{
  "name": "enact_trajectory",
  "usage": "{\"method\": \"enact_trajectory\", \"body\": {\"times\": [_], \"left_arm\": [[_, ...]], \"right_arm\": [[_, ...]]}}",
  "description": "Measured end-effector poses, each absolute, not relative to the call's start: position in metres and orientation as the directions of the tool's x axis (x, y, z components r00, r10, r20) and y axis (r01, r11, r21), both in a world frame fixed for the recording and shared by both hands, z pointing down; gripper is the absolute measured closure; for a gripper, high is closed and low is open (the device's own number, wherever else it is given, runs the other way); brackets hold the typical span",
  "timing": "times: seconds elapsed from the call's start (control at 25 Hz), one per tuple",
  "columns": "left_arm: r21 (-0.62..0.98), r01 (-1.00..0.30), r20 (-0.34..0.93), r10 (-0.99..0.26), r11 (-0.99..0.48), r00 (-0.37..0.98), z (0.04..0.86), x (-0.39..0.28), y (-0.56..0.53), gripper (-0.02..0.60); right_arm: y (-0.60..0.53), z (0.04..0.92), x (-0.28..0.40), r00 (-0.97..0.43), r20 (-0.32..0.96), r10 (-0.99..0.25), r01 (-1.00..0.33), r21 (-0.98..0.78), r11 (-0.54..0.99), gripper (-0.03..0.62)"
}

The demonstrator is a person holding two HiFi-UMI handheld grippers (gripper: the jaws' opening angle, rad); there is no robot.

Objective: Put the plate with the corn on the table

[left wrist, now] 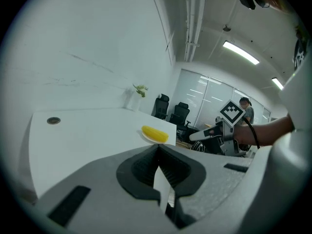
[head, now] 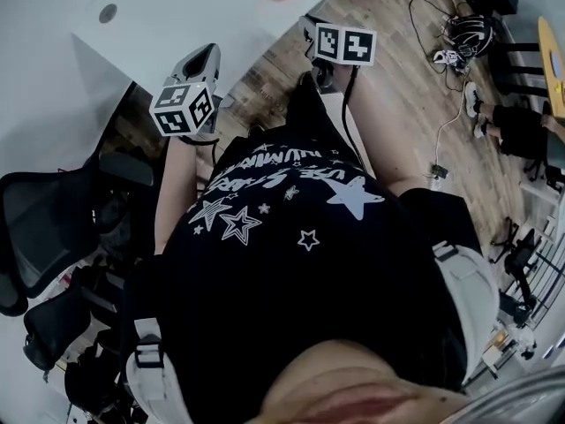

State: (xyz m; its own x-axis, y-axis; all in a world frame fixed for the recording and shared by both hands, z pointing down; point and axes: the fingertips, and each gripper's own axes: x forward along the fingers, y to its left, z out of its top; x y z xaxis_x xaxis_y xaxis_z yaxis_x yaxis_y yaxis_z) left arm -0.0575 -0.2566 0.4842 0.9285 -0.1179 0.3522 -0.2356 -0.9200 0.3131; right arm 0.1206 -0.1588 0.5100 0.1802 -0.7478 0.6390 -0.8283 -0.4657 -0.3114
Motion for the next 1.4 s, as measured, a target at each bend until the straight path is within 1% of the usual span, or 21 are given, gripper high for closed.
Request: {"method": "enact_trajectory", "body": {"times": [0.04,0.16,0.28,0.68,0.92,1.4], "left_arm": [[0.313,-0.227,0.351,-0.109,-0.922,0.930,0.484,-0.060,-0.253,0.577],[0.312,-0.208,0.353,-0.091,-0.927,0.931,0.484,-0.066,-0.242,0.577],[0.320,-0.208,0.353,-0.088,-0.924,0.931,0.482,-0.070,-0.231,0.577],[0.324,-0.223,0.399,-0.081,-0.919,0.913,0.495,-0.074,-0.191,0.577],[0.334,-0.222,0.394,-0.079,-0.916,0.916,0.486,-0.074,-0.144,0.577],[0.312,-0.217,0.364,-0.095,-0.925,0.927,0.461,-0.102,-0.073,0.577]], "right_arm": [[-0.155,0.510,0.116,0.189,0.637,-0.748,-0.828,-0.306,-0.470,0.576],[-0.143,0.507,0.103,0.208,0.625,-0.752,-0.833,-0.289,-0.471,0.582],[-0.134,0.502,0.096,0.197,0.615,-0.764,-0.830,-0.310,-0.463,0.586],[-0.101,0.502,0.077,0.160,0.582,-0.797,-0.812,-0.381,-0.442,0.588],[-0.056,0.492,0.060,0.147,0.577,-0.804,-0.816,-0.389,-0.429,0.588],[0.008,0.471,0.022,0.121,0.546,-0.829,-0.846,-0.379,-0.374,0.588]]}}
